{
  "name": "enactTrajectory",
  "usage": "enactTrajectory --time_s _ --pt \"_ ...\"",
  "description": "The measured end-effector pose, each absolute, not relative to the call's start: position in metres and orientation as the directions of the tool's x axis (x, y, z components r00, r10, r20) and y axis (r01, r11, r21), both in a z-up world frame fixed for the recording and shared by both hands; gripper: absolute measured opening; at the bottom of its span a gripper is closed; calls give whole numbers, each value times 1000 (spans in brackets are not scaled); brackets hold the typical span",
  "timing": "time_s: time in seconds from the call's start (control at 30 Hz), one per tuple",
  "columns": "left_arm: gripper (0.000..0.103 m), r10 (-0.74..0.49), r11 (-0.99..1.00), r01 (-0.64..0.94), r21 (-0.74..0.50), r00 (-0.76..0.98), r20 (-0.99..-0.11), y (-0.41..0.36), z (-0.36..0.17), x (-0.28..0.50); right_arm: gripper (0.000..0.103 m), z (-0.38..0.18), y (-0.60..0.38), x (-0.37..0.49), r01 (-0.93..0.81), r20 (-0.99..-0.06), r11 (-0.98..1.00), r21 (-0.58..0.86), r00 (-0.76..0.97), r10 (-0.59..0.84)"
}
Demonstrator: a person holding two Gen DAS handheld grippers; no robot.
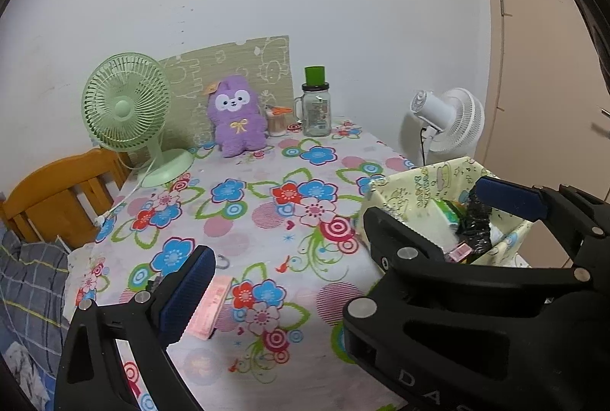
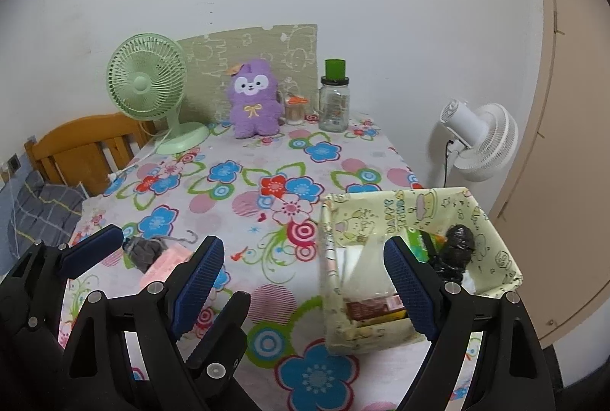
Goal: Organize soft objects
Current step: 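Move both tools toward the grey pouch and pink packet on the table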
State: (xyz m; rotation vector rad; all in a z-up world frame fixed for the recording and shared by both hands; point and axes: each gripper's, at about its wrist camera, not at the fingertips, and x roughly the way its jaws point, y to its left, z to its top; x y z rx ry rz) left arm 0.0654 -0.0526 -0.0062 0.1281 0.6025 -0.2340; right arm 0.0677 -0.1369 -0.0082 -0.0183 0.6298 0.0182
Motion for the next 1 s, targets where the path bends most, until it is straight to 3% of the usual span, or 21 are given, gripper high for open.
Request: enactTrajectory --time_s 1.0 --pt "99 -87 986 156 57 778 -623 29 -41 93 88 -46 -57 96 -92 -621 996 -5 781 69"
